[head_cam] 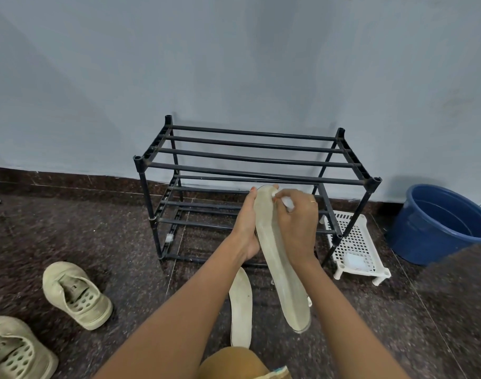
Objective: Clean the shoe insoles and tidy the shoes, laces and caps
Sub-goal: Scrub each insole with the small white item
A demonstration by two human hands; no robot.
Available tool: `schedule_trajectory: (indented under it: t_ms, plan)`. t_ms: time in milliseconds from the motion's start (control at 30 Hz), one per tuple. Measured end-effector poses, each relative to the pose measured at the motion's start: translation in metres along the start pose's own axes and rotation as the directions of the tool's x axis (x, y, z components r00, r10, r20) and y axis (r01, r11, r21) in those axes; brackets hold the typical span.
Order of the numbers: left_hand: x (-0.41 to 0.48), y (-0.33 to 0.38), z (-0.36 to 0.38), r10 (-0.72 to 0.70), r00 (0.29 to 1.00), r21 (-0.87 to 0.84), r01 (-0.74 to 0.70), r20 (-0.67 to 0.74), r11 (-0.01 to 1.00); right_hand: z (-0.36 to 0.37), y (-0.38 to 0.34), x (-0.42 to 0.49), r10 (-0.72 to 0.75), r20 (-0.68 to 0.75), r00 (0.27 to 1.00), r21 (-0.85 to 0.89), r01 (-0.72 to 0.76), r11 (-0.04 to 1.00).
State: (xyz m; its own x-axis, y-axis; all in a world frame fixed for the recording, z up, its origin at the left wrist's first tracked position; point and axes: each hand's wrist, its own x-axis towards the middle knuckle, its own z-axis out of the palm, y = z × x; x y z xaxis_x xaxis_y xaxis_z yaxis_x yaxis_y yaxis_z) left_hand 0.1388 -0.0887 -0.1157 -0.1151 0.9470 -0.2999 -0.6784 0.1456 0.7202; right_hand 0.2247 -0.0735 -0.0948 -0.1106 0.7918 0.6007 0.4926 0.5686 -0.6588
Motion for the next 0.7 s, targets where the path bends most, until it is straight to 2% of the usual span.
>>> schedule_trajectory:
  t_ms: [100,200,367,467,700]
  plan:
    - [0.0,0.001,0.0,-0.009,1.0,0.0,0.009,-0.025,1.0,0.005,-0.004,-0.011,0.011,0.073,0.997,0.069,-0.016,0.998]
    - [-0.001,0.002,0.0,-0.019,1.0,0.002,0.019,-0.003,1.0,0.005,-0.006,-0.018,-0.043,0.132,0.99,0.089,0.031,0.996]
    - [-0.003,0.001,0.0,-0.025,1.0,0.024,0.025,0.017,0.999,-0.002,-0.001,0.004,0.023,0.027,0.999,0.031,-0.023,0.999]
    - [-0.003,0.002,-0.001,-0.022,0.999,0.036,0.021,0.028,0.999,0.0,-0.003,0.006,0.034,0.023,0.999,0.048,-0.035,0.998]
    - [-0.002,0.003,-0.002,0.002,1.0,0.017,-0.003,0.021,1.0,0.005,-0.006,-0.013,-0.069,0.173,0.983,0.1,0.052,0.994]
